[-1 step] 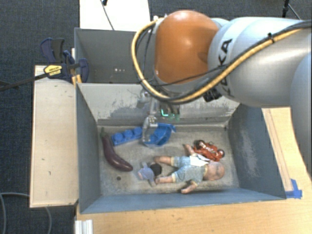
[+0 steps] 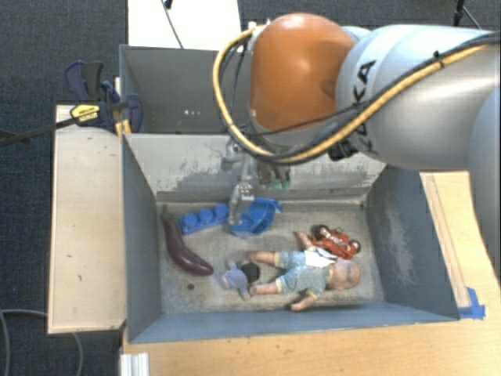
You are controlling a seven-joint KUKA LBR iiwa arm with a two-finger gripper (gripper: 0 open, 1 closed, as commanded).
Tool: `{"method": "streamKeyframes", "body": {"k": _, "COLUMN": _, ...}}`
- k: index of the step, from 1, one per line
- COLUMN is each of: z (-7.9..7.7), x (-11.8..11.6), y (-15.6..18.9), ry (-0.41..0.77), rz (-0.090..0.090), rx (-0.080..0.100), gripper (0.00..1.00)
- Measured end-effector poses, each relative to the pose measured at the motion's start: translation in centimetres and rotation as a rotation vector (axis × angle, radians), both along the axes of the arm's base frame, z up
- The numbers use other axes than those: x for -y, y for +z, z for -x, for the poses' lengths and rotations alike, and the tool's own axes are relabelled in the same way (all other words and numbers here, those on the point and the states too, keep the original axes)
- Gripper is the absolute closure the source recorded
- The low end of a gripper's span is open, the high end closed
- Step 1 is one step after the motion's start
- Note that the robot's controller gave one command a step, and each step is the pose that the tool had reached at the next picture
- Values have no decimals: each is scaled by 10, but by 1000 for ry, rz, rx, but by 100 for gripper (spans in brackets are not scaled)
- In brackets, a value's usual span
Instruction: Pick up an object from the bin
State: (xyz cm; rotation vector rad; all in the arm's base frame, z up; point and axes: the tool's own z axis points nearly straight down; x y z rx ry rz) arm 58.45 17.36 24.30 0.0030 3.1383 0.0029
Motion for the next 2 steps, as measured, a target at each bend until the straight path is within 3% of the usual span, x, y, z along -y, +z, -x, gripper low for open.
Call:
{"method": "streamKeyframes", "body": {"k": 1, "z": -5, "x": 20, "y": -69, "ry": 137, "rz": 1, "rx": 3, "gripper": 0}}
{"method": "streamKeyframes", "body": {"k": 2, "z": -7, "x": 25, "y": -85, "ry": 123, "rz": 1, "rx": -3, "gripper": 0}}
